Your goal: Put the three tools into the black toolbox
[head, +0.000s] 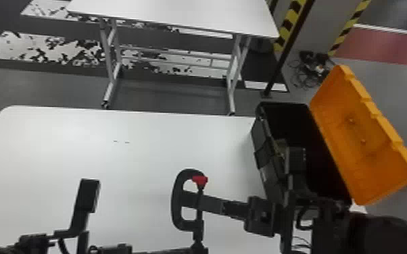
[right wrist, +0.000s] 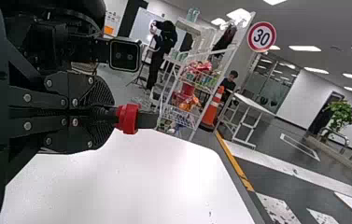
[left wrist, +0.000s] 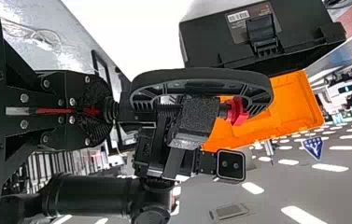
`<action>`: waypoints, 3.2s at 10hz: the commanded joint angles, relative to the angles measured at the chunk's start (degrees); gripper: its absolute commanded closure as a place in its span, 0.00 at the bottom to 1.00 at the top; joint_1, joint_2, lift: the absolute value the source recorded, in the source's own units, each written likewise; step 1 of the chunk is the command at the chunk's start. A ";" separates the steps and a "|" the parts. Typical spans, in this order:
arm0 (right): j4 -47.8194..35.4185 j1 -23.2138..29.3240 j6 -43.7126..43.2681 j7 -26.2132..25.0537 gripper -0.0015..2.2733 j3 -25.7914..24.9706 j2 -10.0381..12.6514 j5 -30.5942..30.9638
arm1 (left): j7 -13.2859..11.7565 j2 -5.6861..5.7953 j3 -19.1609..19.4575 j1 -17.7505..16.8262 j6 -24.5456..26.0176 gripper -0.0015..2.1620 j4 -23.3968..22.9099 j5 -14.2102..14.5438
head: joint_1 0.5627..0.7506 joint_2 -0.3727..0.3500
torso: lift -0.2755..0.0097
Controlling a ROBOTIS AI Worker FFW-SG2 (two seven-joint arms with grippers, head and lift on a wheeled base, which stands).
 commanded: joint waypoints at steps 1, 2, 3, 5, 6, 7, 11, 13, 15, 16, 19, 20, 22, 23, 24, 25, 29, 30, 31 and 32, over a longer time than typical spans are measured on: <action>-0.08 0.08 -0.01 0.00 0.99 -0.08 0.00 -0.03 | 0.32 -0.15 0.22 0.91 0.07 0.98 -1.04 -0.04 | 0.70 0.27 | 0.79; -0.08 0.08 -0.01 0.00 0.99 0.01 0.00 0.06 | 1.73 -0.15 0.49 2.41 0.07 0.70 -2.18 0.04 | 0.70 0.27 | 0.79; -0.08 0.17 0.17 0.00 0.99 0.01 0.00 -0.21 | 1.64 -0.15 0.66 2.49 0.07 0.19 -2.54 0.22 | 0.70 0.28 | 0.79; -0.43 0.34 0.70 -0.09 0.99 -0.43 0.00 -0.38 | 1.64 -0.15 1.54 2.85 0.07 0.00 -2.54 1.01 | 0.70 0.28 | 0.79; -0.51 0.34 1.05 -0.09 0.99 -1.48 0.00 -0.47 | 1.64 -0.15 2.25 3.29 0.07 0.01 -2.62 1.10 | 0.70 0.29 | 0.79; -0.51 0.17 1.75 -0.09 0.99 -2.27 -0.27 -0.47 | 1.55 -0.15 3.56 3.99 0.07 0.01 -3.33 1.63 | 0.70 0.29 | 0.79; -4.56 -2.47 3.51 -1.49 0.99 -10.36 -1.58 0.67 | -0.03 -0.15 11.74 8.38 0.07 0.01 -4.56 3.65 | 0.70 0.28 | 0.79; -8.07 -5.02 2.98 -2.46 0.99 -12.47 -3.34 6.65 | 2.17 -0.15 13.32 10.58 0.07 0.01 -4.38 3.47 | 0.70 0.23 | 0.79; -7.99 -7.83 2.10 -3.34 0.99 -14.49 -6.42 9.28 | 6.12 -0.15 13.32 11.99 -4.92 0.01 -3.68 2.07 | 0.70 0.17 | 0.79; -7.46 -9.06 1.58 -3.34 0.99 -15.02 -8.00 10.69 | 6.65 -0.15 13.32 11.99 -5.97 0.01 -3.06 1.63 | 0.70 0.14 | 0.79; -6.76 -8.62 -5.10 -3.16 0.99 -11.59 -12.66 19.22 | 7.00 0.18 12.97 11.99 -7.03 0.02 -2.71 1.63 | 0.70 0.06 | 0.79; -6.76 -6.69 -10.03 -3.16 0.99 -10.27 -13.63 23.35 | 7.09 0.35 12.97 11.99 -7.03 0.03 -2.71 1.63 | 0.70 0.03 | 0.79; -4.38 -4.31 -17.41 -2.72 0.99 -8.51 -14.59 29.50 | 6.56 1.23 13.14 11.99 -7.20 0.04 -2.71 1.89 | 0.70 0.03 | 0.79; -2.80 -4.23 -20.75 -2.64 0.99 -6.23 -15.38 33.37 | 6.21 1.58 14.02 12.34 -7.20 0.04 -2.71 2.50 | 0.70 0.03 | 0.79; -1.39 -4.23 -23.91 -2.72 0.99 -4.38 -15.82 36.62 | 5.60 1.67 14.64 12.78 -7.20 0.04 -2.80 2.86 | 0.70 0.03 | 0.79; 0.10 -4.31 -27.08 -2.90 0.99 -3.06 -16.17 38.73 | 5.33 1.76 14.90 13.13 -7.38 0.04 -2.80 3.21 | 0.70 0.03 | 0.79; 5.99 -4.23 -37.62 -2.11 0.99 -2.27 -17.05 41.54 | 4.98 1.76 15.60 13.31 -7.73 0.04 -3.06 3.74 | 0.70 0.03 | 0.79; 7.13 -4.23 -37.97 -2.11 0.99 -2.80 -17.14 40.93 | 4.98 1.76 15.69 13.31 -7.73 0.04 -3.06 3.74 | 0.70 0.03 | 0.79; 8.27 -4.40 -37.97 -2.20 0.99 -3.59 -17.05 40.05 | 5.07 1.85 15.60 13.22 -7.73 0.04 -3.24 3.74 | 0.70 0.03 | 0.79; 8.54 -4.67 -35.69 -2.20 0.87 -4.12 -16.96 39.61 | 5.24 1.85 15.60 12.95 -7.55 0.04 -3.33 3.74 | 0.70 0.03 | 0.79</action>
